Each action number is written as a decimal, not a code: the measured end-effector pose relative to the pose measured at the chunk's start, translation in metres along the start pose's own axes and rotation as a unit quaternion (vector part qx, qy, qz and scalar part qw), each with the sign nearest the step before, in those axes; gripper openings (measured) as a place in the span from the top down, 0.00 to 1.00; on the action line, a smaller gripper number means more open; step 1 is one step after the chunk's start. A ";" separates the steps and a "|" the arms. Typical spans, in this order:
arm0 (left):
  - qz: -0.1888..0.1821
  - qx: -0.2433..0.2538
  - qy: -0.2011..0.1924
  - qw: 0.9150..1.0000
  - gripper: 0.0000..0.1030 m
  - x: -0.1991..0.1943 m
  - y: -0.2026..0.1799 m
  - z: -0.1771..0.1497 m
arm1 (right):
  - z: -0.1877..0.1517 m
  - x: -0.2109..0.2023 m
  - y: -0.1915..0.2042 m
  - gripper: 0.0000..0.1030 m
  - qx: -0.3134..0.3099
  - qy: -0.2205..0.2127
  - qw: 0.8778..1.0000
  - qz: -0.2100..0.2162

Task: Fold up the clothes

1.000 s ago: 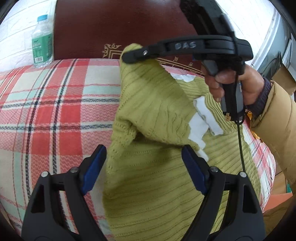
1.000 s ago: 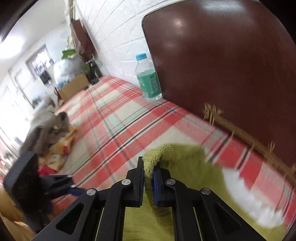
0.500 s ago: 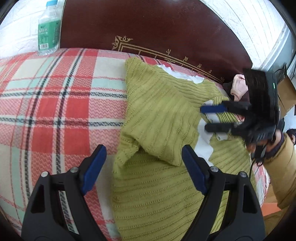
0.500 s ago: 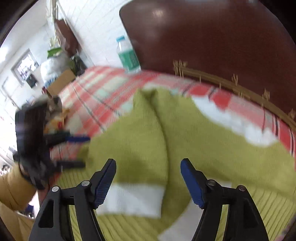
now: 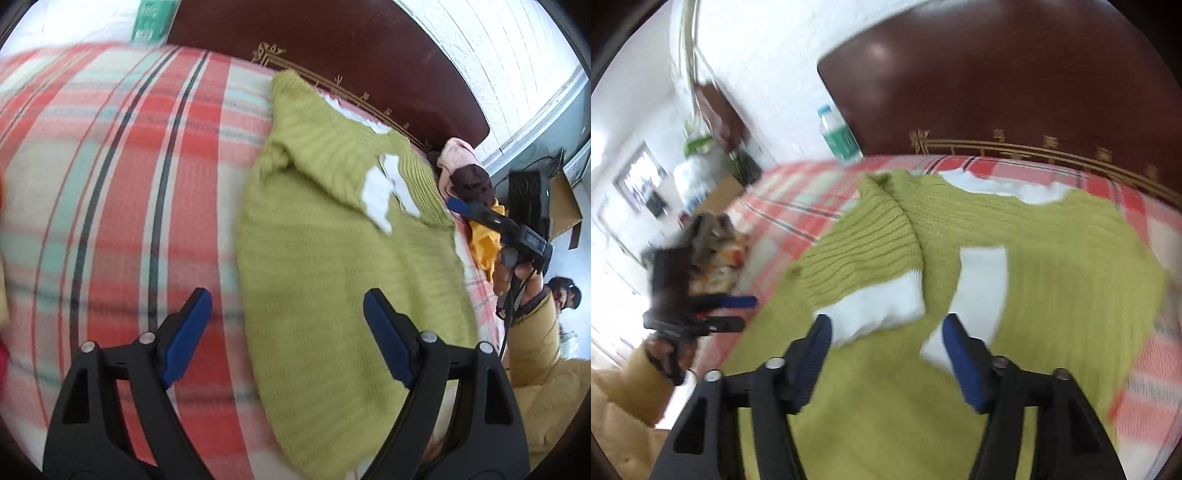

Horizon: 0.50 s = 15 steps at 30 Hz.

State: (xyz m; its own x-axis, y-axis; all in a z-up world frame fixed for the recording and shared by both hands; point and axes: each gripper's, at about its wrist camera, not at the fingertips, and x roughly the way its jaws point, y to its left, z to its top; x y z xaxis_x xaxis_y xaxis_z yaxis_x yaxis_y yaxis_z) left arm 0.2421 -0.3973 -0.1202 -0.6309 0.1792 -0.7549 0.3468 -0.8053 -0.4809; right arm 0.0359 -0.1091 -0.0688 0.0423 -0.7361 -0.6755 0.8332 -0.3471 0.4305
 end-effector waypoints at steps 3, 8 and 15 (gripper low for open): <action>0.005 -0.007 0.007 1.000 0.16 -0.008 -0.002 -0.027 | -0.042 -0.054 -0.008 0.23 0.052 -0.026 0.998 0.005; -0.020 -0.013 0.013 1.000 0.06 -0.010 -0.015 -0.052 | -0.116 -0.106 -0.015 0.20 0.121 -0.045 0.991 -0.032; -0.038 -0.011 0.022 0.999 0.01 -0.005 -0.036 -0.076 | -0.172 -0.115 -0.019 0.20 0.167 -0.040 0.985 -0.032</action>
State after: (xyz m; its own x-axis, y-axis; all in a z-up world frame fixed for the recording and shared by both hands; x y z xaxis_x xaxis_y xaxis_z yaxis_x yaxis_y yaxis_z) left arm 0.2858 -0.3261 -0.1328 -0.6250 0.2636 -0.7348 0.3154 -0.7757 -0.5466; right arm 0.1098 0.0821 -0.1017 -0.0605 -0.7453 -0.6640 0.6041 -0.5569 0.5700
